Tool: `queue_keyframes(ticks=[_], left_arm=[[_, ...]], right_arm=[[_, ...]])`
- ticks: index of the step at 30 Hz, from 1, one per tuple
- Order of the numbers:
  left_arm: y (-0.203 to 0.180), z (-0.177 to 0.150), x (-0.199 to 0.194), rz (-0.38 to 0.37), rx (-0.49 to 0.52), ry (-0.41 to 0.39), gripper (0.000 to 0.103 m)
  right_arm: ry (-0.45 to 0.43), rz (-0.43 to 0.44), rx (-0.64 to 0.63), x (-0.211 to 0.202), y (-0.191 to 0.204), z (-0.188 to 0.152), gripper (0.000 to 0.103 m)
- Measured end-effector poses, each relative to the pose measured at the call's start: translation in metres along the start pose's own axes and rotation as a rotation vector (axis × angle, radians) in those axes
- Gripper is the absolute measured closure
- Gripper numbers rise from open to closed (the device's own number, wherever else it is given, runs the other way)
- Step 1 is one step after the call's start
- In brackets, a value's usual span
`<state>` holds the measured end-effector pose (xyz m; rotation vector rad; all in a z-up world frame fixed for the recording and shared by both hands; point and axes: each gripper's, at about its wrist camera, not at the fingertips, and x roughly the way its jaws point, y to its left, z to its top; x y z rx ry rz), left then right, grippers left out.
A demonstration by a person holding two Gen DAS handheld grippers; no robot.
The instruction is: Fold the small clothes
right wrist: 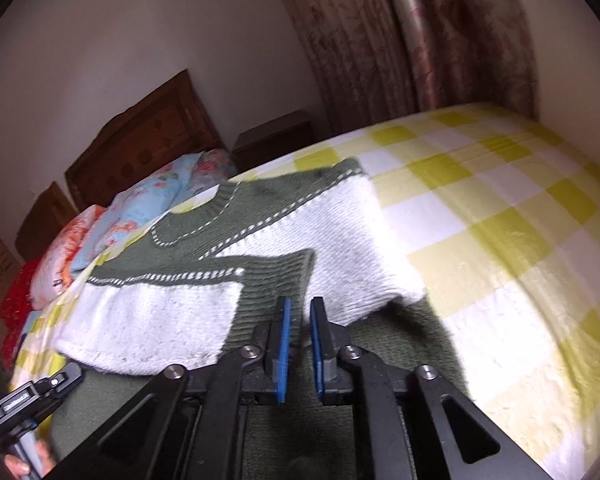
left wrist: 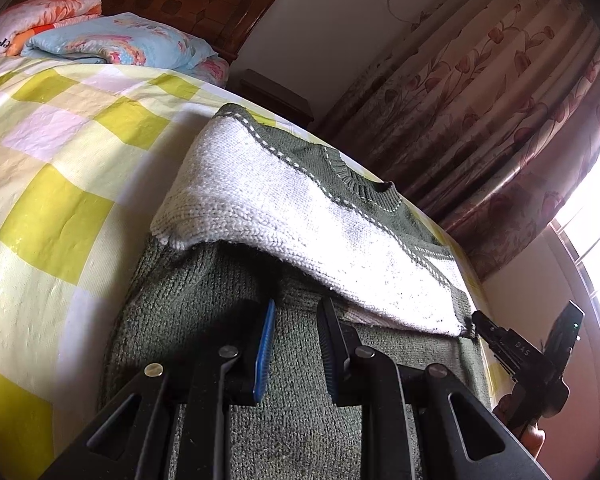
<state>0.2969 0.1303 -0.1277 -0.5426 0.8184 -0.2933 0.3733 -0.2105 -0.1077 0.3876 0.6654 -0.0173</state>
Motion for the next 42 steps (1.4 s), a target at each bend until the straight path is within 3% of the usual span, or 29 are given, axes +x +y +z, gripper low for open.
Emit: queue_keyframes(ticks=[1, 2, 5, 8, 10, 12, 16, 18, 20, 23, 25, 29, 31, 33, 34, 37, 42], left_arm=[[0.0, 0.0, -0.001, 0.0, -0.001, -0.002, 0.081], [0.0, 0.0, -0.001, 0.002, 0.0, -0.003, 0.081], [-0.002, -0.001, -0.001, 0.006, 0.003, -0.003, 0.081], [-0.002, -0.002, -0.003, 0.009, 0.001, -0.003, 0.081], [-0.004, -0.004, -0.006, 0.022, 0.011, 0.0, 0.081], [-0.007, -0.009, -0.018, 0.05, 0.026, -0.024, 0.081], [-0.023, -0.009, -0.061, 0.047, 0.091, -0.201, 0.079], [-0.041, 0.008, -0.068, 0.045, 0.149, -0.236, 0.076], [-0.056, 0.035, -0.055, 0.022, 0.18, -0.187, 0.064], [-0.069, 0.082, -0.006, 0.021, 0.192, -0.054, 0.059], [-0.071, 0.112, 0.028, 0.08, 0.198, -0.004, 0.059], [-0.047, 0.158, 0.101, 0.184, 0.117, 0.177, 0.059], [-0.028, 0.163, 0.13, 0.299, 0.118, 0.248, 0.065], [-0.019, 0.165, 0.131, 0.422, 0.198, 0.166, 0.083], [-0.015, 0.166, 0.129, 0.442, 0.193, 0.155, 0.095], [-0.006, 0.165, 0.125, 0.412, 0.147, 0.157, 0.096], [-0.015, 0.159, 0.129, 0.476, 0.183, 0.146, 0.096]], right_arm=[[-0.039, 0.016, -0.025, -0.008, 0.005, 0.0, 0.066], [-0.076, 0.049, -0.074, -0.015, 0.013, -0.001, 0.0], [-0.038, 0.171, -0.289, -0.012, 0.054, -0.007, 0.0], [0.094, 0.121, -0.45, 0.014, 0.087, -0.017, 0.0], [0.187, 0.098, -0.427, 0.033, 0.083, -0.016, 0.0], [0.186, 0.137, -0.371, 0.033, 0.072, -0.01, 0.0], [0.189, 0.156, -0.373, 0.033, 0.07, -0.01, 0.0], [0.195, 0.173, -0.388, 0.033, 0.076, -0.012, 0.0], [0.198, 0.17, -0.41, 0.034, 0.08, -0.015, 0.0], [0.199, 0.163, -0.434, 0.034, 0.086, -0.018, 0.0], [0.2, 0.166, -0.43, 0.034, 0.085, -0.018, 0.0], [0.199, 0.173, -0.419, 0.034, 0.082, -0.016, 0.0], [0.199, 0.169, -0.424, 0.034, 0.084, -0.016, 0.0], [0.201, 0.166, -0.427, 0.034, 0.084, -0.016, 0.0], [0.201, 0.169, -0.425, 0.034, 0.084, -0.016, 0.0], [0.201, 0.175, -0.422, 0.033, 0.083, -0.016, 0.0], [0.201, 0.177, -0.418, 0.033, 0.082, -0.016, 0.0]])
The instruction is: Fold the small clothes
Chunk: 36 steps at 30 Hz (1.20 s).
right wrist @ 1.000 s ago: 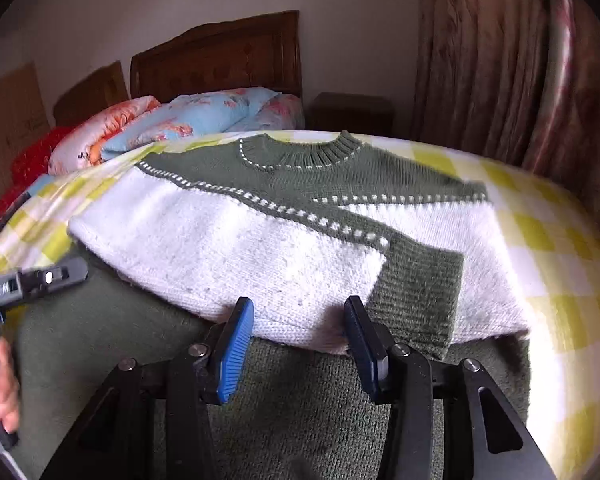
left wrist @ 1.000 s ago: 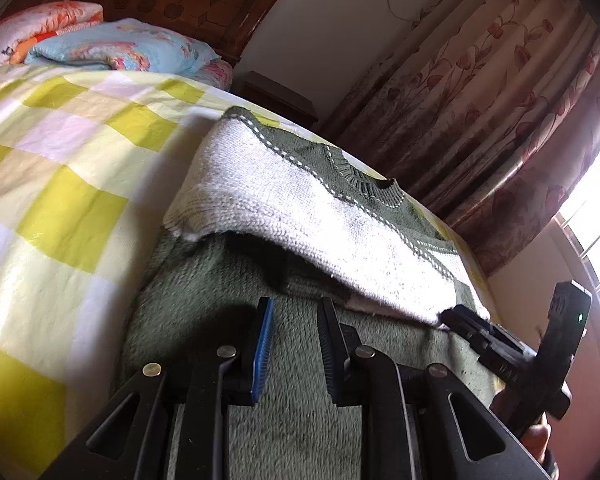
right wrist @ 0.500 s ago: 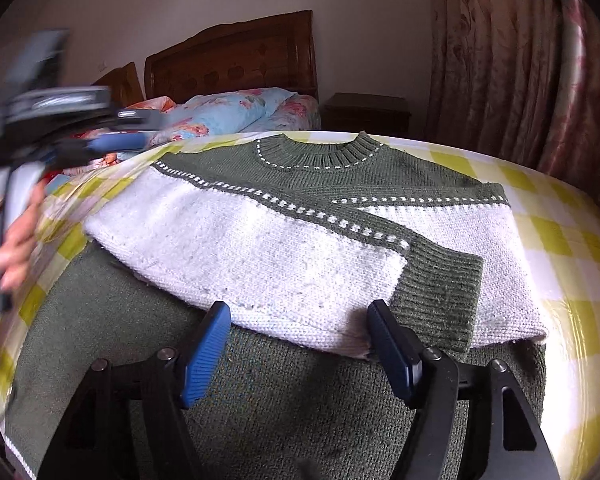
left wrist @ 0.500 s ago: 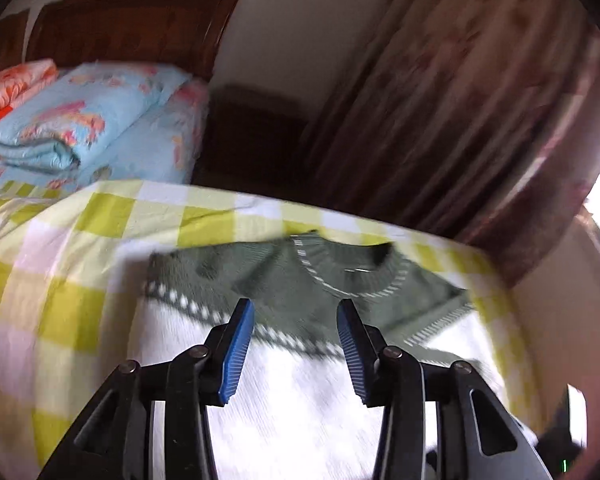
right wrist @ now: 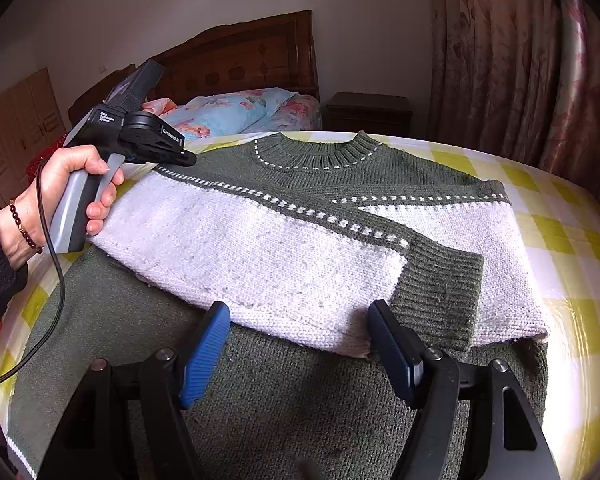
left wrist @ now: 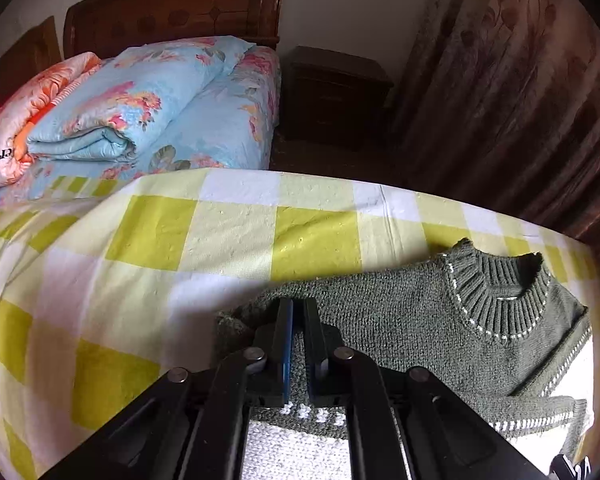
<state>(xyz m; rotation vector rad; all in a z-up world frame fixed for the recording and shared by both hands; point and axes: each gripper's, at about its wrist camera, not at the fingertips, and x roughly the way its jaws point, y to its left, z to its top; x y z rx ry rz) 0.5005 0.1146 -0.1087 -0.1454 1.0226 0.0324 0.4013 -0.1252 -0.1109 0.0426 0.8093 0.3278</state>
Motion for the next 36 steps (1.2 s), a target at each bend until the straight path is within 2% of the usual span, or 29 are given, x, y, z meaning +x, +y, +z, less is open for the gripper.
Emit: queue_keyframes(ticks=[3, 6, 8, 9, 10, 11, 13, 16, 18, 20, 21, 24, 26, 28, 31, 33, 34, 36], left_arm=[[-0.016, -0.004, -0.007, 0.047, 0.013, 0.005, 0.093], [-0.047, -0.005, -0.02, 0.027, 0.129, -0.067, 0.087], [-0.058, -0.007, -0.01, 0.081, 0.183, -0.045, 0.081], [-0.058, -0.007, 0.0, 0.108, 0.185, -0.012, 0.079], [-0.052, -0.008, 0.0, 0.092, 0.169, -0.054, 0.072], [-0.044, -0.006, 0.004, 0.092, 0.137, -0.053, 0.064], [-0.029, -0.004, 0.003, 0.026, 0.065, -0.052, 0.063], [-0.036, -0.005, -0.012, 0.077, 0.033, -0.061, 0.065], [-0.053, -0.004, -0.026, 0.003, 0.069, -0.096, 0.066], [-0.086, -0.002, -0.035, -0.108, 0.143, -0.08, 0.066], [-0.11, -0.003, -0.037, -0.152, 0.209, -0.064, 0.066], [-0.176, -0.009, -0.033, -0.212, 0.388, -0.018, 0.065], [-0.216, -0.019, -0.024, -0.206, 0.489, 0.001, 0.065], [-0.243, -0.025, -0.01, -0.196, 0.546, 0.016, 0.065], [-0.264, -0.028, 0.013, -0.212, 0.58, 0.041, 0.065], [-0.273, -0.03, 0.02, -0.177, 0.597, -0.016, 0.06], [-0.277, -0.03, 0.022, -0.167, 0.594, -0.023, 0.056], [-0.277, -0.02, 0.026, -0.198, 0.554, 0.0, 0.056]], right_arm=[[0.001, -0.001, -0.003, 0.0, 0.0, 0.0, 0.0], [0.002, -0.001, -0.006, 0.0, 0.001, 0.0, 0.0], [0.003, -0.002, -0.008, 0.001, 0.001, 0.0, 0.0], [0.003, -0.002, -0.008, 0.001, 0.002, 0.0, 0.0], [0.002, -0.001, -0.007, 0.001, 0.002, 0.0, 0.0], [0.004, -0.002, -0.008, 0.001, 0.002, 0.0, 0.0], [0.004, -0.003, -0.009, 0.001, 0.003, 0.0, 0.0], [0.005, -0.004, -0.015, 0.002, 0.004, 0.0, 0.0], [0.008, -0.009, -0.025, 0.003, 0.006, 0.0, 0.0], [0.011, -0.014, -0.034, 0.003, 0.009, 0.0, 0.0], [0.011, -0.014, -0.034, 0.003, 0.009, 0.0, 0.0], [0.008, -0.002, -0.025, 0.003, 0.007, 0.0, 0.0], [0.006, 0.002, -0.021, 0.003, 0.007, 0.0, 0.0], [0.005, 0.005, -0.018, 0.003, 0.007, 0.0, 0.0], [0.003, 0.012, -0.013, 0.002, 0.006, 0.0, 0.0], [0.002, 0.018, -0.009, 0.002, 0.005, 0.0, 0.0], [0.002, 0.021, -0.007, 0.002, 0.005, 0.0, 0.0], [0.001, 0.025, -0.004, 0.003, 0.004, 0.0, 0.0]])
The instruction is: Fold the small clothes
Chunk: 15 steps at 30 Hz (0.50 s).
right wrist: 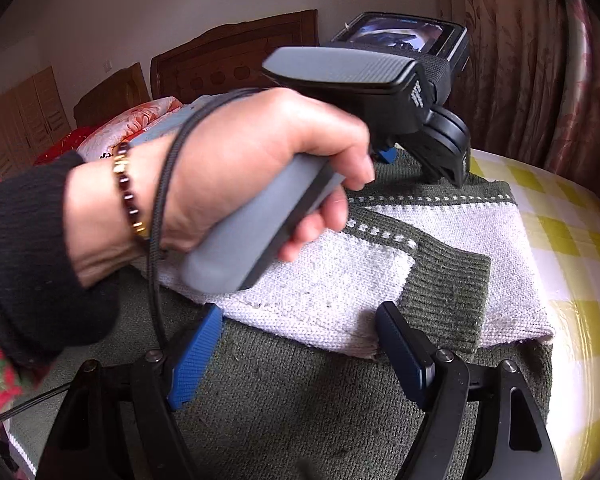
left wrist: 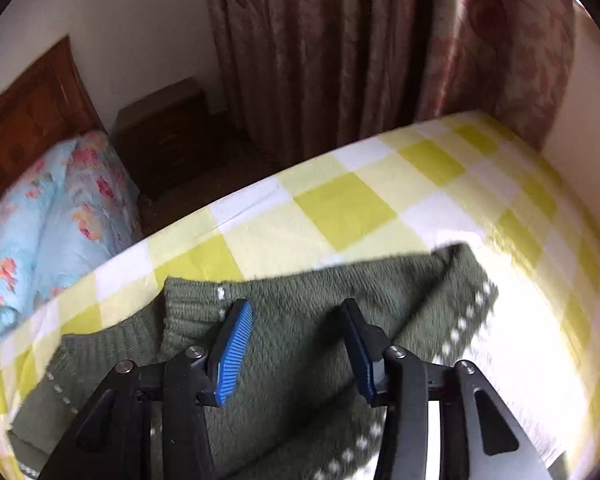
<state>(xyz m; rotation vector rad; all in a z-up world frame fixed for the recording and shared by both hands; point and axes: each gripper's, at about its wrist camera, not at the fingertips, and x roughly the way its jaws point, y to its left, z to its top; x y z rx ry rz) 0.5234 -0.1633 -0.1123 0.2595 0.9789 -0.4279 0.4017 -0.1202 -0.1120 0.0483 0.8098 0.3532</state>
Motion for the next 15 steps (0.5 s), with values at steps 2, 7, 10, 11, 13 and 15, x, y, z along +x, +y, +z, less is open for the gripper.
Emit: queue_keyframes(ticks=[2, 7, 10, 11, 13, 15], left_arm=[[0.003, 0.004, 0.0, -0.032, -0.014, 0.018, 0.056], [0.022, -0.018, -0.042, 0.008, 0.01, -0.07, 0.057], [0.056, -0.046, -0.065, 0.048, -0.044, -0.072, 0.057], [0.076, -0.056, -0.072, 0.07, -0.092, -0.065, 0.057], [0.12, -0.076, -0.084, 0.114, -0.207, -0.054, 0.057], [0.161, -0.093, -0.088, 0.172, -0.323, -0.026, 0.057]], right_arm=[[0.0, 0.003, 0.0, 0.0, 0.001, 0.0, 0.0], [0.0, 0.008, -0.002, 0.0, 0.0, 0.0, 0.0], [-0.002, 0.016, 0.003, -0.001, 0.0, 0.0, 0.0], [-0.002, 0.018, 0.004, -0.001, -0.001, 0.0, 0.0], [-0.002, 0.02, 0.004, -0.002, -0.002, 0.0, 0.0], [-0.001, 0.02, 0.002, -0.002, -0.003, 0.0, 0.0]])
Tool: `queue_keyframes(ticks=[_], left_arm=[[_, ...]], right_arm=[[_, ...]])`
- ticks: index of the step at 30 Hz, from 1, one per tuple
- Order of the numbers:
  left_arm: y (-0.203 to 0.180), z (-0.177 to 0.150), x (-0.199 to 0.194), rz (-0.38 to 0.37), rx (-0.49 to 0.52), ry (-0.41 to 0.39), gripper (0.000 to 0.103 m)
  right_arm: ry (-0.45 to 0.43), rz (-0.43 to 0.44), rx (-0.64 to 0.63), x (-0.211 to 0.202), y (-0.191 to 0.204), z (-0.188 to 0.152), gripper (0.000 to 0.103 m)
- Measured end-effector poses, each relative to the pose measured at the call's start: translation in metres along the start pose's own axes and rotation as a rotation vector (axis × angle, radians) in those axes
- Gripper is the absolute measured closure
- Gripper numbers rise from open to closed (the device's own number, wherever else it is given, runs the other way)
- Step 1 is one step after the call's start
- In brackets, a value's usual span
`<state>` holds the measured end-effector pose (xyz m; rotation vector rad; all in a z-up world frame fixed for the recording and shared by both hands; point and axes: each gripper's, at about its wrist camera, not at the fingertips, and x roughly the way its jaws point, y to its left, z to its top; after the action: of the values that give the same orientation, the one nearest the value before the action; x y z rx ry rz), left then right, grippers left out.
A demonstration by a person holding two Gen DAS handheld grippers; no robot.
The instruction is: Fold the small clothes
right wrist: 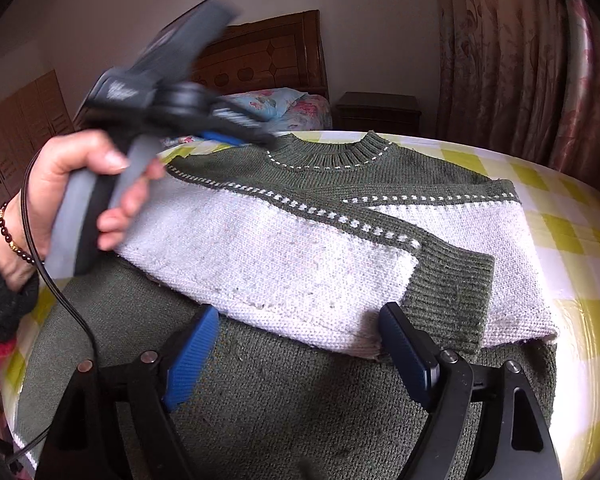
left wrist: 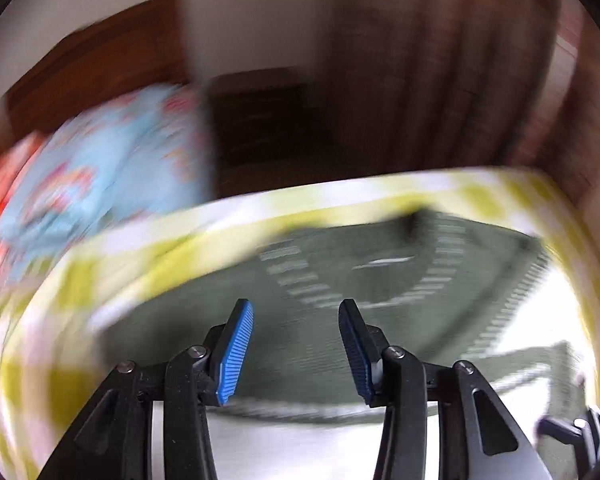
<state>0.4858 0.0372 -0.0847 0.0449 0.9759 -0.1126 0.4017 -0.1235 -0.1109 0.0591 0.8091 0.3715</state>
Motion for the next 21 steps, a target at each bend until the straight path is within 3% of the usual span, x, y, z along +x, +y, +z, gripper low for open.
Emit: queue_keyframes(ticks=[2, 4, 5, 7, 9, 11, 14, 17, 21], left_arm=[[0.044, -0.003, 0.017, 0.035, -0.123, 0.087, 0.061], [0.072, -0.004, 0.019, -0.099, -0.183, 0.052, 0.062], [0.078, -0.005, 0.02, -0.127, -0.206, 0.059, 0.064], [0.085, -0.007, 0.01, -0.146, -0.266, 0.036, 0.066], [0.082, -0.018, -0.016, -0.129, -0.291, -0.042, 0.066], [0.066, -0.039, -0.048, -0.177, -0.269, -0.107, 0.067], [0.034, -0.08, -0.083, -0.256, -0.165, -0.134, 0.065], [0.004, -0.126, -0.095, -0.226, -0.022, -0.095, 0.065], [0.003, -0.167, -0.097, -0.214, -0.008, -0.053, 0.065]], right_arm=[[0.001, -0.003, -0.003, 0.0, 0.001, 0.0, 0.0], [0.003, -0.009, -0.008, 0.0, 0.002, 0.0, 0.0], [0.004, -0.013, -0.011, 0.0, 0.002, 0.0, 0.0], [0.006, -0.017, -0.014, 0.002, 0.004, -0.001, 0.0], [0.007, -0.019, -0.015, 0.002, 0.004, -0.001, 0.0], [0.007, -0.019, -0.016, 0.002, 0.005, 0.0, 0.0], [0.007, -0.016, -0.015, 0.002, 0.005, 0.0, 0.0], [0.006, -0.013, -0.015, 0.001, 0.005, 0.0, 0.0], [0.004, -0.014, -0.015, 0.002, 0.004, 0.0, 0.0]])
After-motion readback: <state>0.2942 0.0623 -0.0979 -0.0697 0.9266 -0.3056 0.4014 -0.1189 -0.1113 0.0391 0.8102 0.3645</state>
